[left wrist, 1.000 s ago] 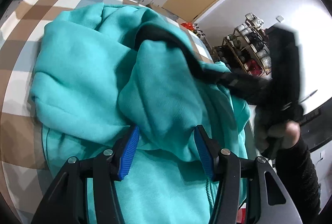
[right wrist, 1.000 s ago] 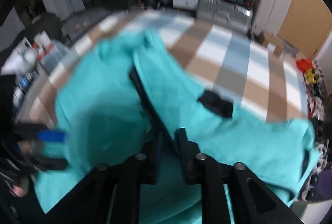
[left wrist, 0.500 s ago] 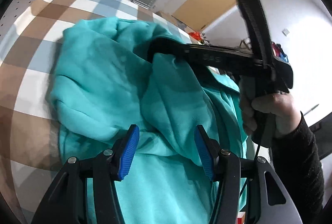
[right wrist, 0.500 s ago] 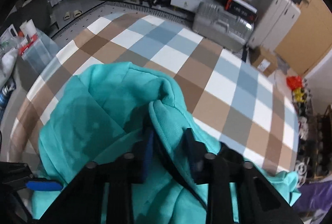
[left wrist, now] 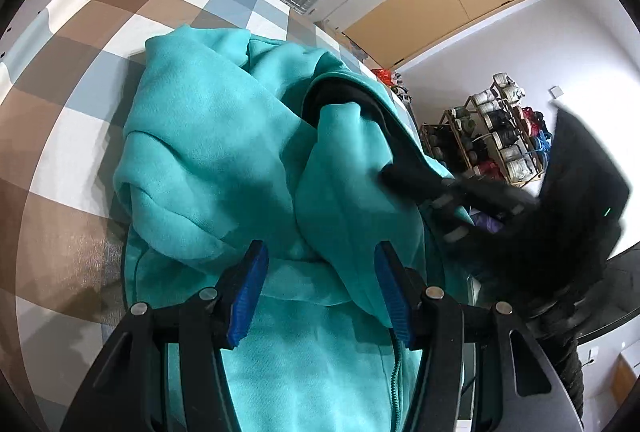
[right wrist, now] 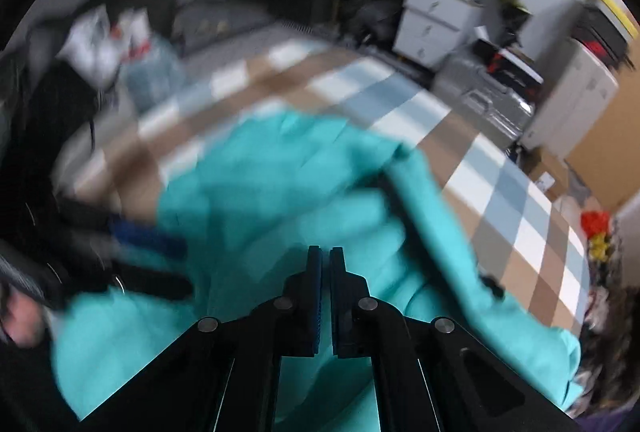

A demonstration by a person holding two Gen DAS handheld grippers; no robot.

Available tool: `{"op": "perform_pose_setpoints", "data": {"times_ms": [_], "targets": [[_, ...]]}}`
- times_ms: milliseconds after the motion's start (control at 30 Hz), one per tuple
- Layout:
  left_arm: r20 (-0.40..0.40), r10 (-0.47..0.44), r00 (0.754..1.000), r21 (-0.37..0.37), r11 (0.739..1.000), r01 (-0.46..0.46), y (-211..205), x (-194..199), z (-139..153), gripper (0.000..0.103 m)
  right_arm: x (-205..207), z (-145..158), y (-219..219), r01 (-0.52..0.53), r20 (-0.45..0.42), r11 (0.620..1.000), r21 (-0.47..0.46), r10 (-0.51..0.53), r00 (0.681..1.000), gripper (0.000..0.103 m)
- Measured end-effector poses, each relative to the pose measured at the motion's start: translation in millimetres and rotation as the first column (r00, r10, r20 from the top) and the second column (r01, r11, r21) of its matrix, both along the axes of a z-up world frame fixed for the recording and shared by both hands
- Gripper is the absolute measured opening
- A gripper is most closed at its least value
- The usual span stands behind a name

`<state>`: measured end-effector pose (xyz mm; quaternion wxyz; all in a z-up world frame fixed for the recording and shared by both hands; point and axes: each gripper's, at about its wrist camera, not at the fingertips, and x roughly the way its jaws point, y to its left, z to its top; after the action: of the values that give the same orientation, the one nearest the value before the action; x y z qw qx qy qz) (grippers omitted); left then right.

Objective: Fold large clothes

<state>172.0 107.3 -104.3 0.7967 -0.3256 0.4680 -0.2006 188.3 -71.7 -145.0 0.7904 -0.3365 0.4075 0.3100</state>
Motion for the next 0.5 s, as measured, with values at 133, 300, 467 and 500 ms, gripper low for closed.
{"op": "perform_pose_setpoints", "data": {"times_ms": [133, 300, 467, 500], "targets": [[-0.006, -0.002, 1.0, -0.001, 1.0, 0.002, 0.5, 0.0, -1.3, 0.05, 9.2, -3.0, -12.1, 0.08, -0.081, 0.995, 0.059, -0.075, 0.994, 0.003], [-0.016, -0.002, 1.0, -0.003, 1.0, 0.001, 1.2, 5.5, -4.3, 0.05, 35.4, 46.7, -37.9, 0.221, -0.019, 0.95, 0.22, -0.222, 0.975, 0.052], [-0.005, -0.005, 1.0, 0.007, 1.0, 0.005, -0.6, 2.5, -1.6, 0.05, 68.3, 43.1, -69.9, 0.376, -0.014, 0.917, 0.135, -0.378, 0.926, 0.042], [0.002, -0.004, 1.0, 0.011, 1.0, 0.004, -1.3, 2.1, -0.3, 0.05, 73.0, 39.6, -79.4, 0.404, -0.046, 0.904, 0.139, -0.401, 0.915, 0.031]]}}
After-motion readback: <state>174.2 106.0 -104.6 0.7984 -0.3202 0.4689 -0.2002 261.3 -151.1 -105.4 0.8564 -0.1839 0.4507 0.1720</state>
